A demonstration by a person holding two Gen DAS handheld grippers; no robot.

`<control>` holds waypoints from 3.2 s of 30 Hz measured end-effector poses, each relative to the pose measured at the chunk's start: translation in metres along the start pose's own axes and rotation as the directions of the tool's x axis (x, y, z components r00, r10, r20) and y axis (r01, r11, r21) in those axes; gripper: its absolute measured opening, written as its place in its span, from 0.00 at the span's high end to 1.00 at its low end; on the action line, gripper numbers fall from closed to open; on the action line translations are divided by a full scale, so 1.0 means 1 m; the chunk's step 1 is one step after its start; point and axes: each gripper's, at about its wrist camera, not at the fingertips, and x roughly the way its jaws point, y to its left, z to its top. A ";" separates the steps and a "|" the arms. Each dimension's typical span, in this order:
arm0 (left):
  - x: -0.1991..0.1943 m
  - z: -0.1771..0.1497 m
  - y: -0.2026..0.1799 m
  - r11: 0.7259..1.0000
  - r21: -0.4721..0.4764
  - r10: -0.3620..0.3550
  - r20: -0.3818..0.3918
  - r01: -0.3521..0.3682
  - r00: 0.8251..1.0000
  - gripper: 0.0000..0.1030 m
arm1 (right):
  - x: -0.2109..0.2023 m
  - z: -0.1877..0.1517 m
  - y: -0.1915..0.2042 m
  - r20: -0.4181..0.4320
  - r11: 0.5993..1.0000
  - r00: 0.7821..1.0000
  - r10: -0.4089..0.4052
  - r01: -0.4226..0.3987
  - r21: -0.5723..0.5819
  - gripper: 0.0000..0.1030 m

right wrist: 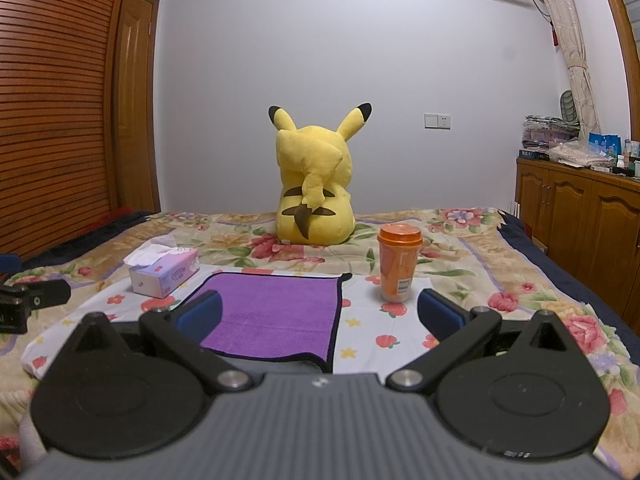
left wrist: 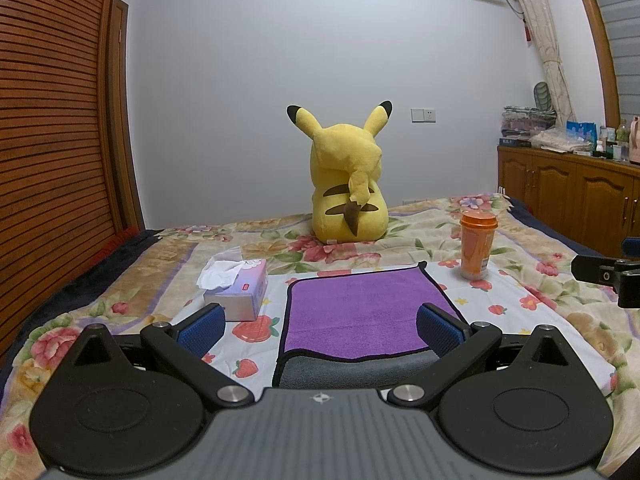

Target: Fold towel

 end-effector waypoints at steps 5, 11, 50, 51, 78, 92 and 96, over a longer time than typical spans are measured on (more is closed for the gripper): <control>0.000 0.000 0.000 1.000 0.001 0.000 0.001 0.000 1.000 0.00 | 0.000 0.000 0.000 0.001 1.000 1.000 -0.001 0.001 0.001 0.00; 0.000 0.000 0.001 1.000 0.002 0.000 0.000 0.000 1.000 0.00 | 0.000 0.000 0.000 0.000 1.000 1.000 0.000 0.000 0.001 0.00; 0.023 -0.005 0.001 1.000 0.012 -0.002 -0.093 0.003 0.996 0.00 | 0.019 -0.005 0.014 -0.073 0.999 0.997 0.026 -0.029 -0.041 0.00; 0.025 -0.005 0.001 1.000 0.013 -0.003 -0.099 0.005 0.995 0.00 | 0.020 -0.005 0.015 -0.077 0.999 0.997 0.027 -0.030 -0.044 0.00; 0.089 -0.011 0.009 0.999 0.046 -0.005 -0.245 0.017 0.969 0.00 | 0.071 -0.009 0.017 -0.182 0.996 0.983 0.031 -0.046 -0.080 0.00; 0.121 -0.009 0.023 0.999 0.023 -0.037 -0.279 0.045 0.960 0.00 | 0.096 -0.010 0.016 -0.217 0.993 0.974 0.071 -0.090 -0.081 0.00; 0.135 -0.011 0.030 0.999 0.021 -0.039 -0.294 0.047 0.955 0.00 | 0.105 -0.010 0.014 -0.234 0.992 0.969 0.083 -0.103 -0.076 0.00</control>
